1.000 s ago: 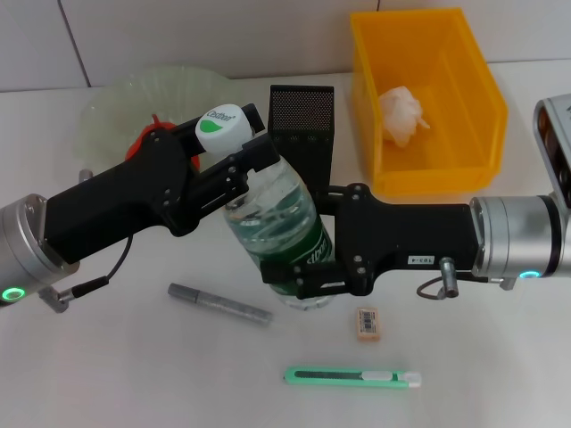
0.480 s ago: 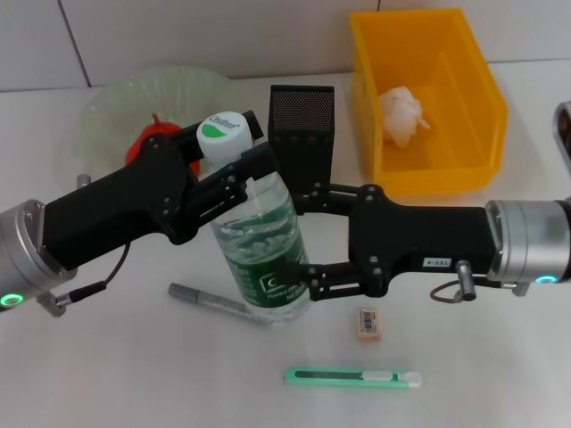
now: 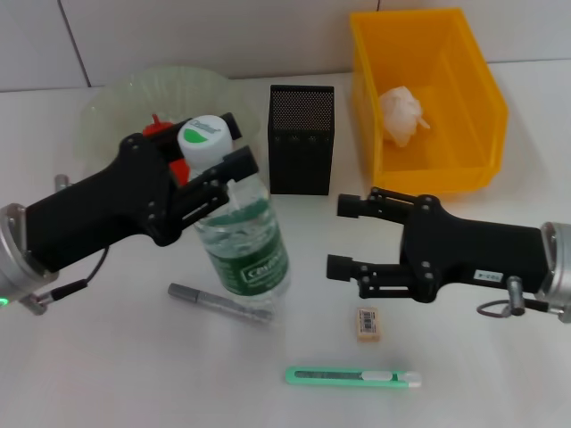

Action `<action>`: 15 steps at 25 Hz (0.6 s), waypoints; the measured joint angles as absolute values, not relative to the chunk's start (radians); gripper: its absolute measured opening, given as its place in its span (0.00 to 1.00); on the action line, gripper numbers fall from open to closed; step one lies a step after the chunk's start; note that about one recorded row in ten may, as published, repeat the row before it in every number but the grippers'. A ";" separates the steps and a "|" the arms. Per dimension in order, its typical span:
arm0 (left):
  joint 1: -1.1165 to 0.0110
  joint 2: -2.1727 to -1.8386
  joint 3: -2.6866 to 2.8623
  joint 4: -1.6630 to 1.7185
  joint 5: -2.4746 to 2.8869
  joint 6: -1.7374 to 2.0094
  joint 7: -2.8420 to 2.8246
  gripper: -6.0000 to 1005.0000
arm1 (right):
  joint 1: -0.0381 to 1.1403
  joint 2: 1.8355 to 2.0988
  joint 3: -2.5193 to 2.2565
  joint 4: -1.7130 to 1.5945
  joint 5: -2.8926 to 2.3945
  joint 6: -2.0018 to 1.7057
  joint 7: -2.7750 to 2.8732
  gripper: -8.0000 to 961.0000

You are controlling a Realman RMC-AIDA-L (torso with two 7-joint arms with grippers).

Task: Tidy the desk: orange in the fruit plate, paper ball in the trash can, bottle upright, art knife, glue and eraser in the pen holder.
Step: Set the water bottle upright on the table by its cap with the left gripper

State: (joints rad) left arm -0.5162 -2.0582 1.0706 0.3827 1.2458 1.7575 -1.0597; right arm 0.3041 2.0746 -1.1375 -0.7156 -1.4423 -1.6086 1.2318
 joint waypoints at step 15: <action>-0.406 -2.055 0.935 0.395 1.245 1.567 -0.841 0.43 | 0.224 2.075 -1.091 -0.701 -1.448 -1.623 1.178 0.87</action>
State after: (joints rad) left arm -0.4055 -2.0553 0.9348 0.3945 1.2449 1.5671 -0.8409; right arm 0.2241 2.0748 -1.0907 -0.7005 -1.4479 -1.6230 1.1777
